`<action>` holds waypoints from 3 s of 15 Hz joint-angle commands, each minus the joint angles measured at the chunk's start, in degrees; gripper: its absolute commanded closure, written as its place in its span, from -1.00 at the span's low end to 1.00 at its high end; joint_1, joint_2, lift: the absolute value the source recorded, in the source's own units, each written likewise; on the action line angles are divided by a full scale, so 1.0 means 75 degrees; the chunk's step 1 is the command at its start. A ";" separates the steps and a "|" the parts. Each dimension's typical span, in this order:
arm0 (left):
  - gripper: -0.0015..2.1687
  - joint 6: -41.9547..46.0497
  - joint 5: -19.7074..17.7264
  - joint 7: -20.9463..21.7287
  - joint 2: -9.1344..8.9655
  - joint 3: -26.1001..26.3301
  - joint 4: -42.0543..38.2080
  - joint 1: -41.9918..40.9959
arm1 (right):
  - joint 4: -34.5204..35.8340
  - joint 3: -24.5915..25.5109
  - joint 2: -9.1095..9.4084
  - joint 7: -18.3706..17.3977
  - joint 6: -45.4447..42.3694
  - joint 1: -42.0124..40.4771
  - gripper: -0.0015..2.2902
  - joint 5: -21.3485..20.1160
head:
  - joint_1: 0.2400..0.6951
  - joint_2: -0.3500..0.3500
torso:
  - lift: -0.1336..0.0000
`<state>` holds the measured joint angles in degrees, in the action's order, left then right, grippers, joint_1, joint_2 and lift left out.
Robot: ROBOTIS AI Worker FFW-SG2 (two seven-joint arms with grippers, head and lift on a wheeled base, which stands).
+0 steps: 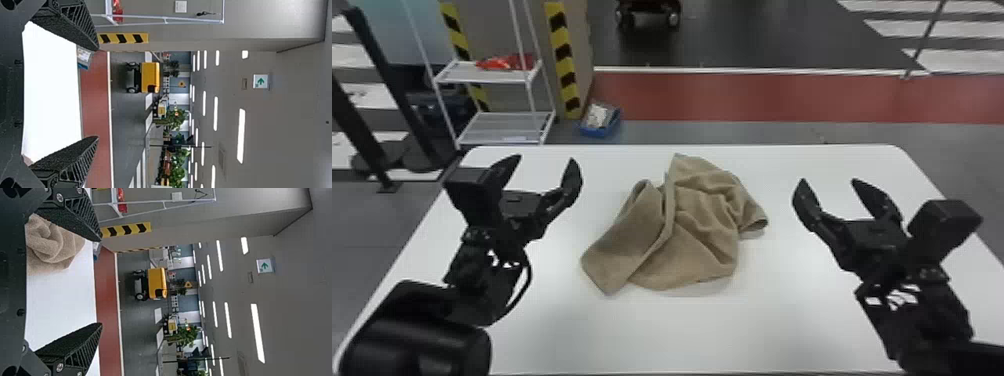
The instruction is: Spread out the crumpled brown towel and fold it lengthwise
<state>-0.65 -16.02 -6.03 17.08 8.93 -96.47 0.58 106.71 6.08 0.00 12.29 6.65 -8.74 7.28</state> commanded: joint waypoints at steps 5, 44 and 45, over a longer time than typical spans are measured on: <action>-0.92 0.0045 0.0027 -0.0098 -0.0004 -0.0006 -0.0063 -0.0054 | -0.0049 -0.0003 0.0007 -0.0115 -0.0001 -0.0006 -0.89 0.0002 | 0.78 0.01 | -0.80; -0.80 -0.3236 0.0215 0.0488 0.0219 0.1341 -0.1586 -0.1518 | -0.0107 0.0349 -0.0387 -0.0045 -0.0071 -0.1237 -0.81 -0.0279 | 1.00 -0.53 | -0.80; -0.80 -0.3119 0.0332 0.0418 0.0207 0.1341 -0.1434 -0.1495 | -0.0119 0.0349 -0.0375 0.0002 -0.0189 -0.1248 -0.81 -0.0268 | 1.00 -0.53 | -0.80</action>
<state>-24.52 -14.63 -2.64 18.72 18.90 -108.34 -10.79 105.94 8.70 -2.89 12.13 6.19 -18.09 5.12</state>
